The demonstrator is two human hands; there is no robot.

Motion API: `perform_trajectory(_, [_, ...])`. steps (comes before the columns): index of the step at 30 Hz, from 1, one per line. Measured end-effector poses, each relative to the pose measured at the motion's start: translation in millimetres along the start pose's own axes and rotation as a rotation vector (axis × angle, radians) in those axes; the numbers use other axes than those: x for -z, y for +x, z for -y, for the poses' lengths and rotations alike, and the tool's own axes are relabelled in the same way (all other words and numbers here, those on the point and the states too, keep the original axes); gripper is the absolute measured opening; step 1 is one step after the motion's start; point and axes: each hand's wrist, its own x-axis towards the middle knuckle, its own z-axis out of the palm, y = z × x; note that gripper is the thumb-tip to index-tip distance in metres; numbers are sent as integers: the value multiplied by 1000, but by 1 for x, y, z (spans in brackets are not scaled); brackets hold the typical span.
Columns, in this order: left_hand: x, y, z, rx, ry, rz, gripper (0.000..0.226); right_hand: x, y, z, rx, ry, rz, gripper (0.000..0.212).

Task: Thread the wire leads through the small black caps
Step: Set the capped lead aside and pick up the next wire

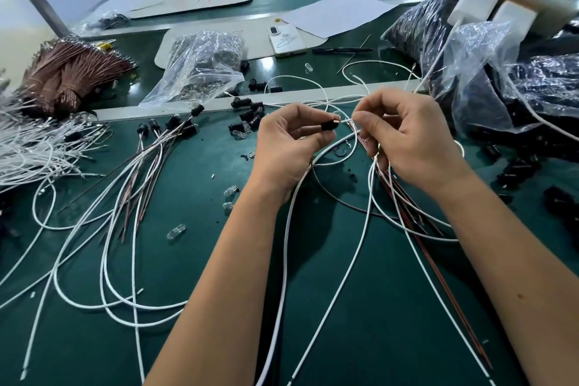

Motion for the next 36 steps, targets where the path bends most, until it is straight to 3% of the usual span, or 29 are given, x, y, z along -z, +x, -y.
perform_trajectory(12, [6, 2, 3, -67, 143, 13, 24, -1, 1, -1, -43, -98, 28, 19])
perform_trajectory(26, [1, 1, 3, -77, 195, 45, 22, -2, -1, 4, -21, -263, -6, 11])
perform_trajectory(30, [1, 1, 3, -66, 158, 66, 24, -1, 1, 3, -80, -141, 58, 17])
perform_trajectory(36, [-1, 1, 5, -46, 177, 97, 24, 1, 1, -1, -81, -195, 23, 14])
